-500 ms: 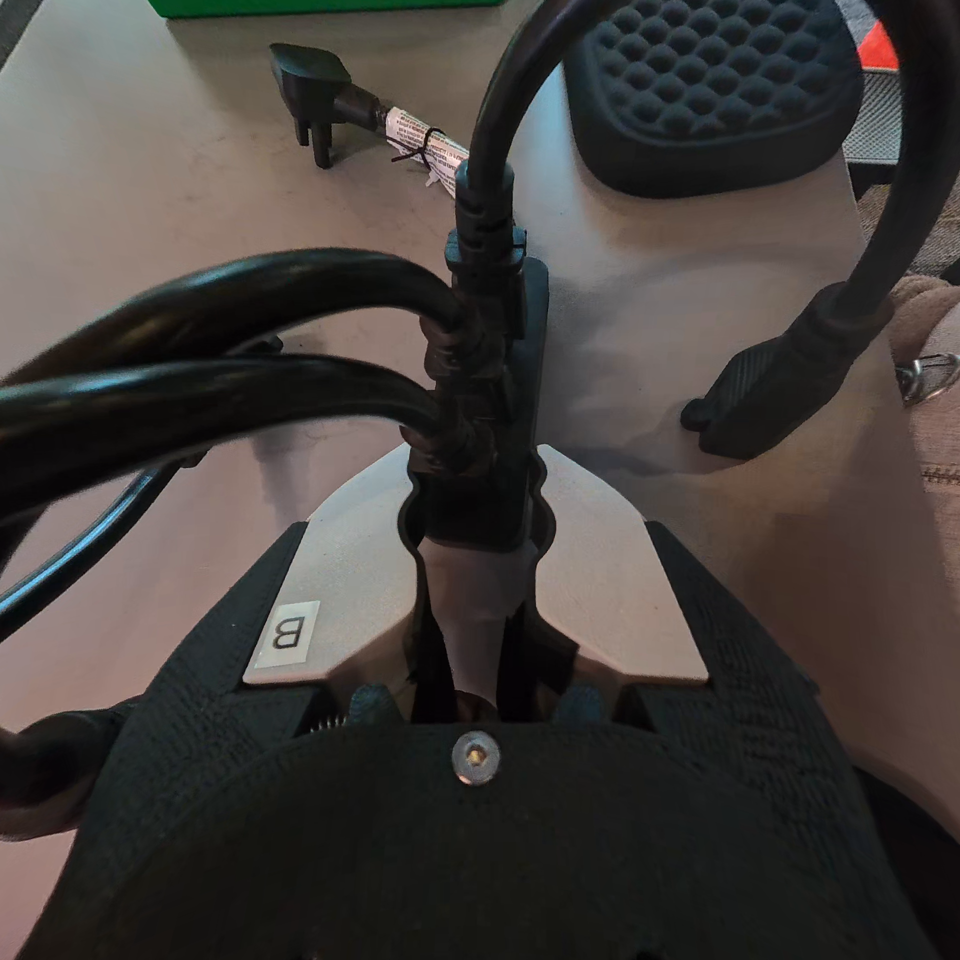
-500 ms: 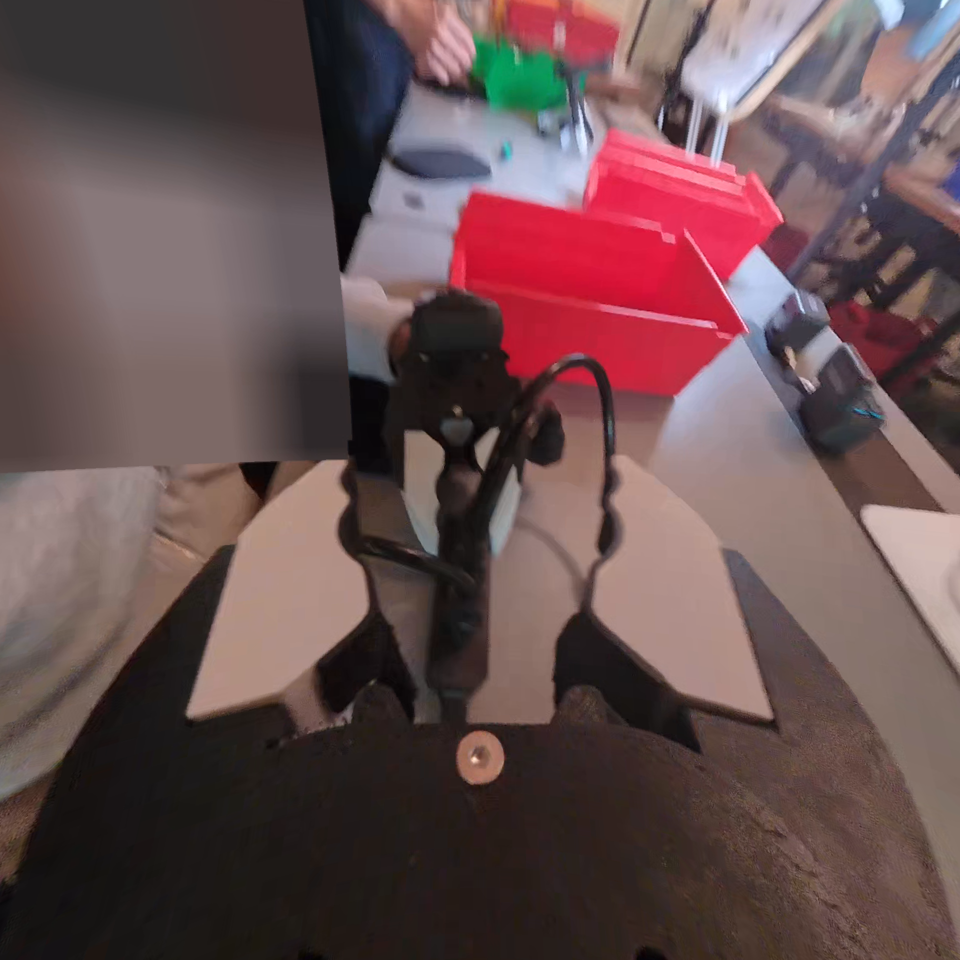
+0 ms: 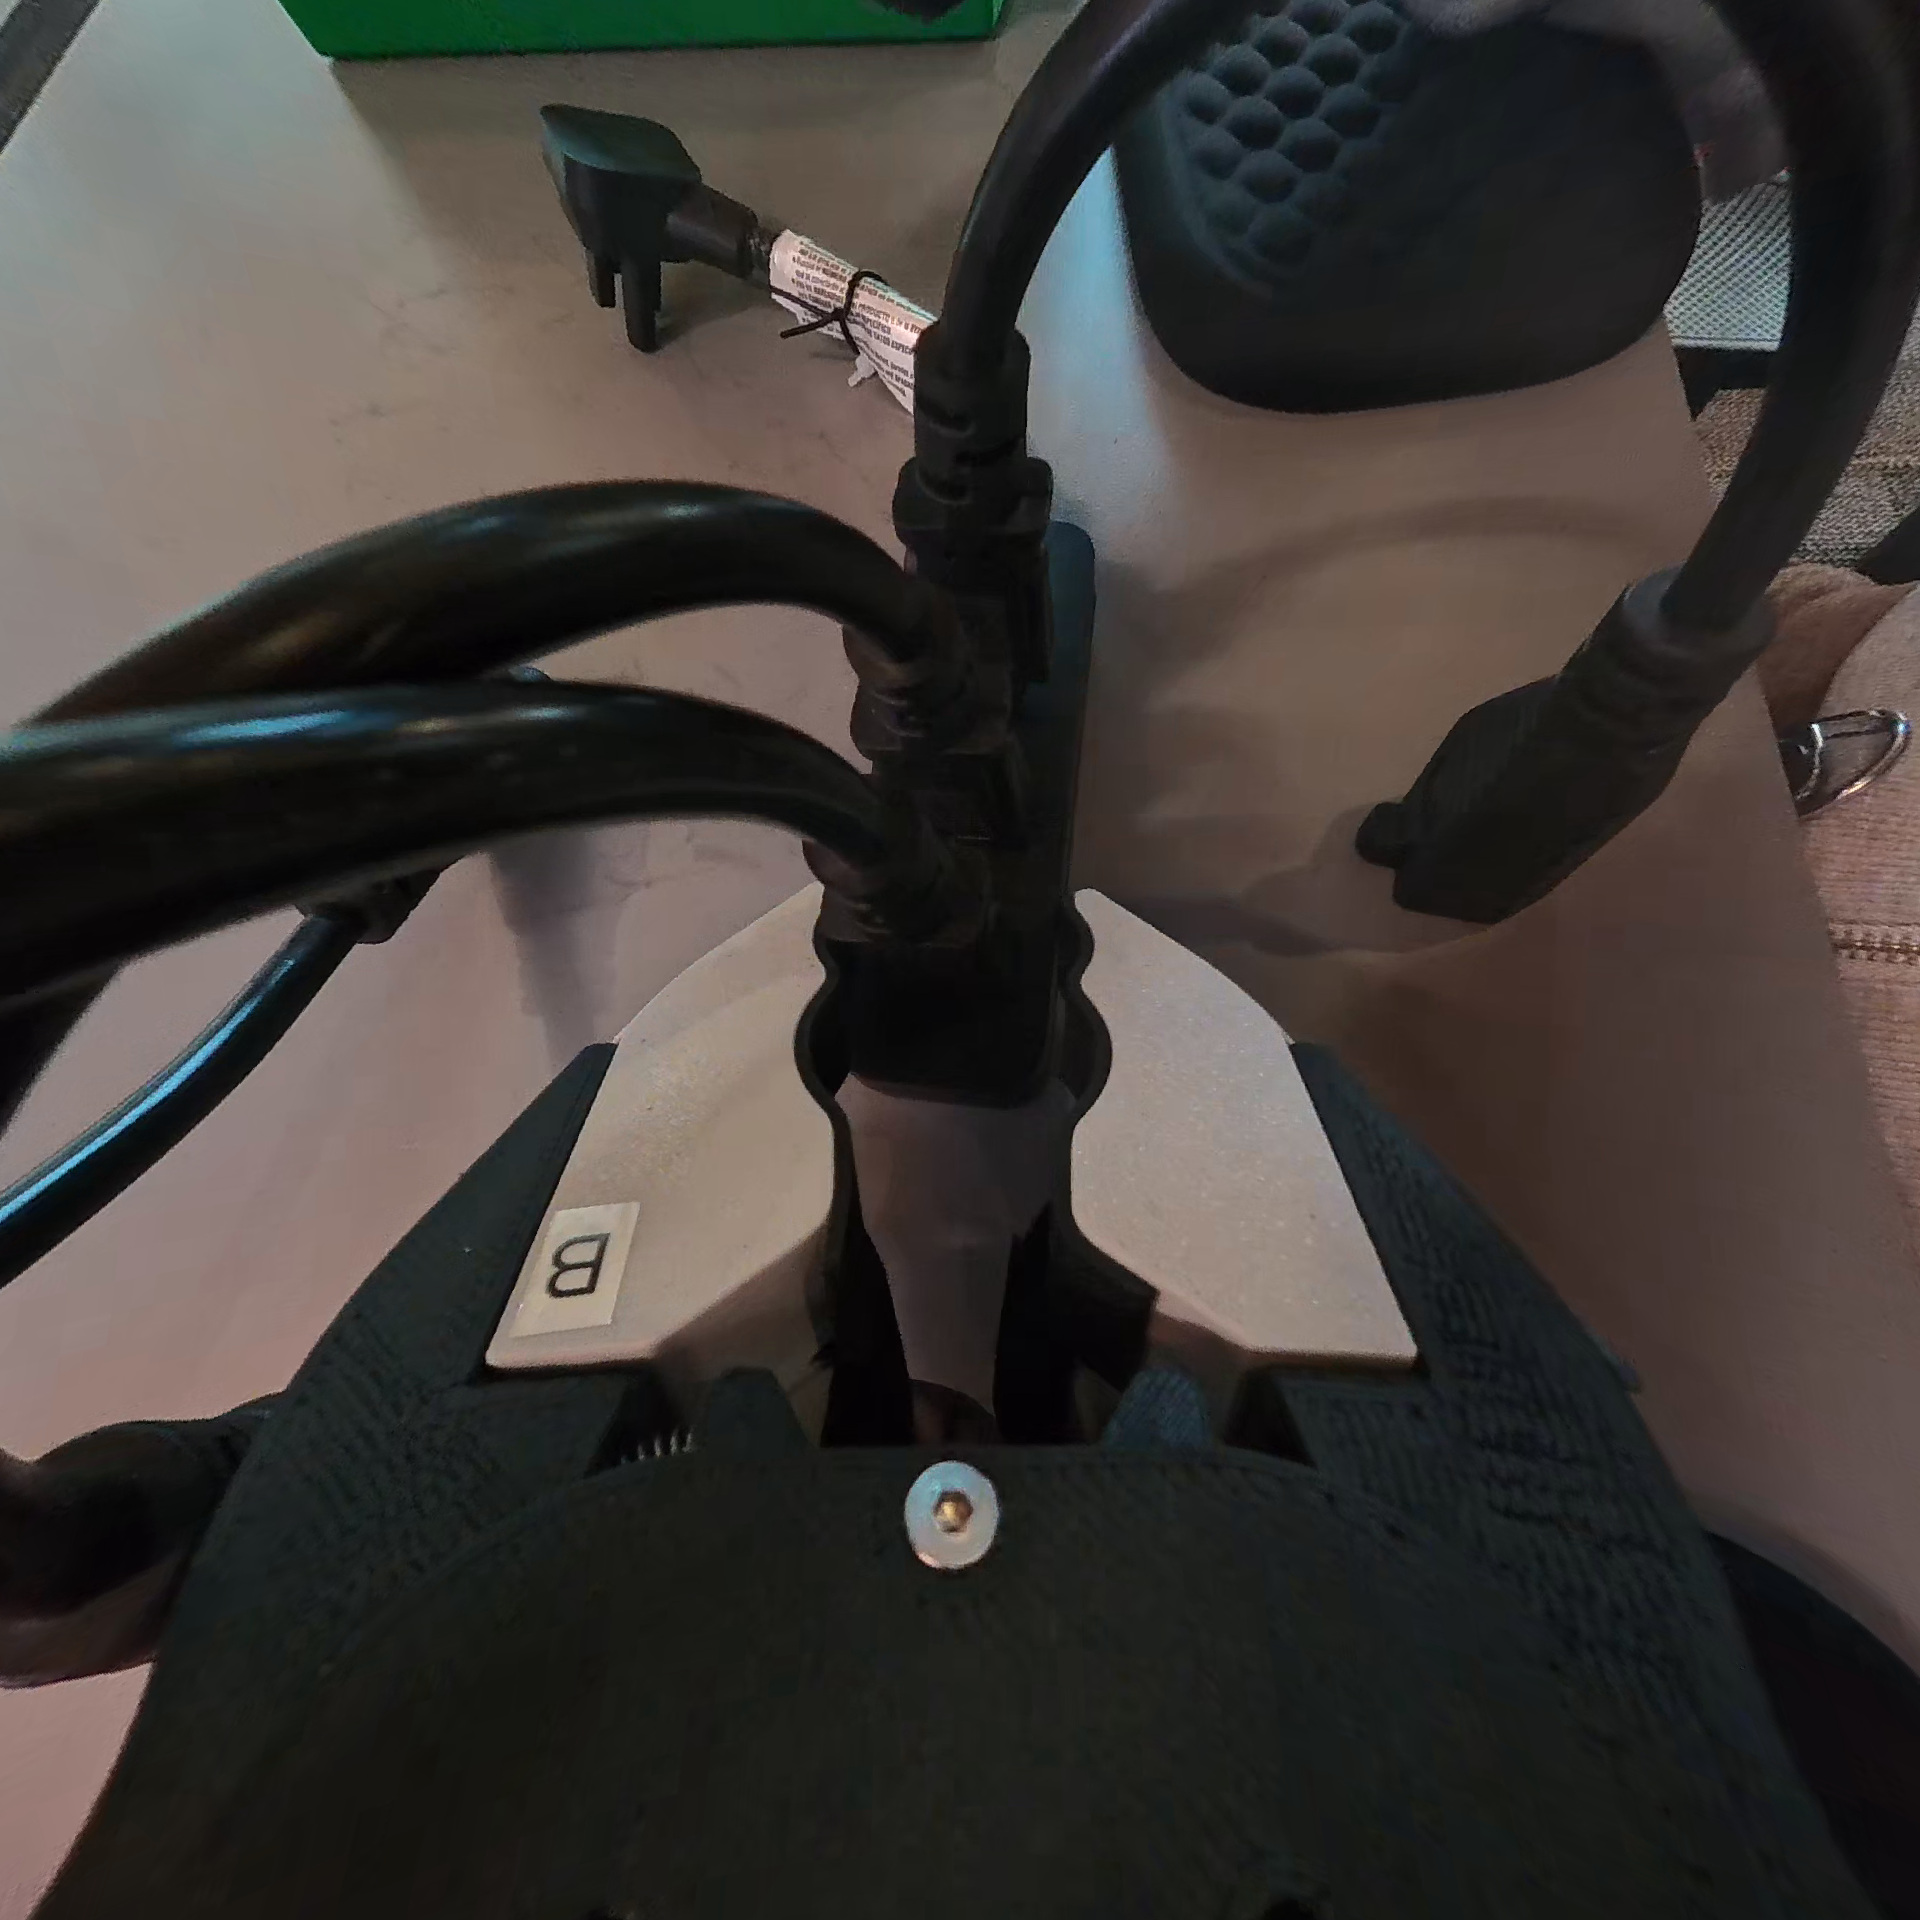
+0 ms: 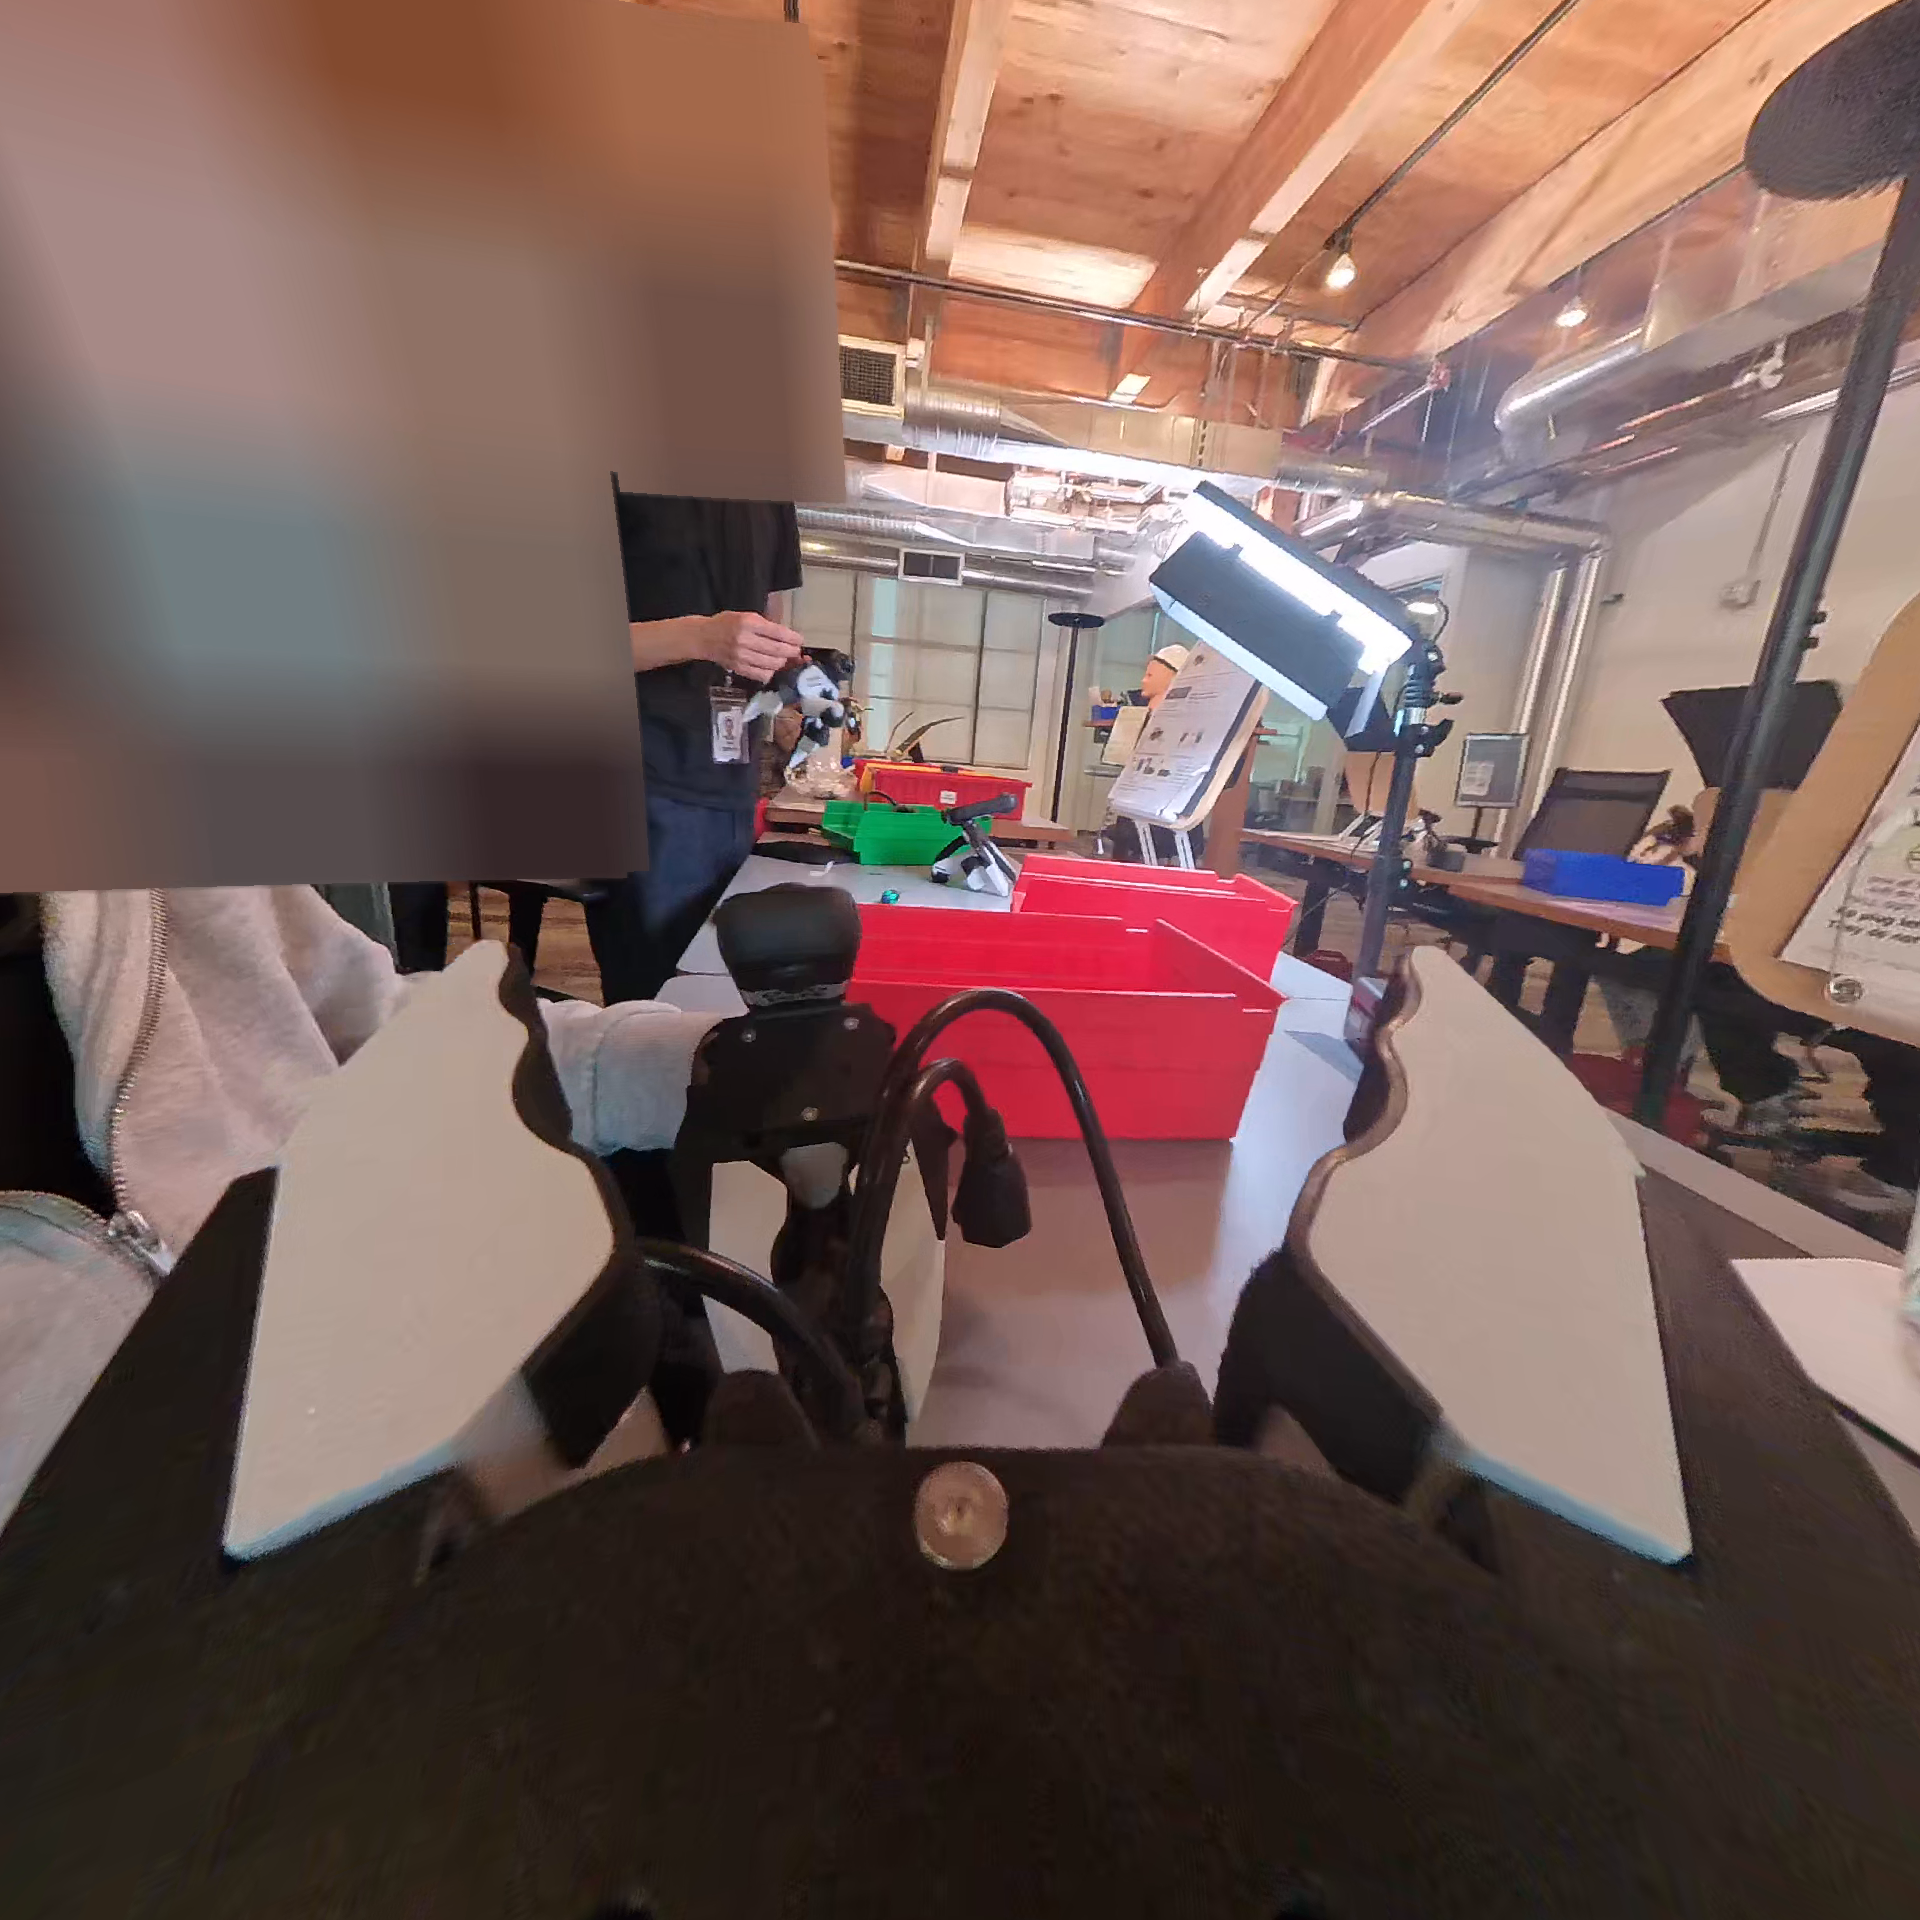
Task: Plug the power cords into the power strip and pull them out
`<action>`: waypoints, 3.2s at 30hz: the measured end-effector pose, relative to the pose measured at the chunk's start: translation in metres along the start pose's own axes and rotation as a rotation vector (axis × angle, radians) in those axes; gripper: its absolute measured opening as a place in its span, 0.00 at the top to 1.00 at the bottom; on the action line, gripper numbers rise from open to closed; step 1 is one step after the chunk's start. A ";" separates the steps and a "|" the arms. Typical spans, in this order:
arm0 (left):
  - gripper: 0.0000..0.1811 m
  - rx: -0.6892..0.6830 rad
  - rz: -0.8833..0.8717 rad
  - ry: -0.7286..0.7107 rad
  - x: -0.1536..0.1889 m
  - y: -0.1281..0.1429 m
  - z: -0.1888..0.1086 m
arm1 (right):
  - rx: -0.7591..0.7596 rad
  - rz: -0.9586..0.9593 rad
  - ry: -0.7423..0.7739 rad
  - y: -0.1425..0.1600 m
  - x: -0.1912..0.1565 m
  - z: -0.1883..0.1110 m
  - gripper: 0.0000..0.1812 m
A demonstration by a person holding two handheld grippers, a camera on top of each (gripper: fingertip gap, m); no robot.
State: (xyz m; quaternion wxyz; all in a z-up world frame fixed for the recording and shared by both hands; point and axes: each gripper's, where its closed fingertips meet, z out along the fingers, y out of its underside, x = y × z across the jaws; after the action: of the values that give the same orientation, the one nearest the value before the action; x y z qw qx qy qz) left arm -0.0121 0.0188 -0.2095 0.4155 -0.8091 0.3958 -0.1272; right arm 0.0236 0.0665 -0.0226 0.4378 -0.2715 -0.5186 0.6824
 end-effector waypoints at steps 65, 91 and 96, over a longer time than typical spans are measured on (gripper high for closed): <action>0.79 0.021 -0.013 0.028 0.005 -0.006 0.006 | -1.220 0.009 -0.129 0.137 -0.035 -0.028 0.90; 0.79 0.022 -0.023 0.032 0.003 -0.003 0.003 | -1.178 -0.086 -0.119 0.139 -0.038 -0.031 0.86; 0.79 0.022 -0.012 0.027 0.005 -0.004 0.004 | -1.410 -0.120 -0.111 0.139 -0.038 -0.040 0.87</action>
State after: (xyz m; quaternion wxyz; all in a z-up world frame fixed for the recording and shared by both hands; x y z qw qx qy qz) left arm -0.0045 0.0191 -0.2098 0.4180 -0.8051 0.3951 -0.1450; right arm 0.0306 0.0413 -0.1696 0.1675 -0.4259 -0.8724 0.1720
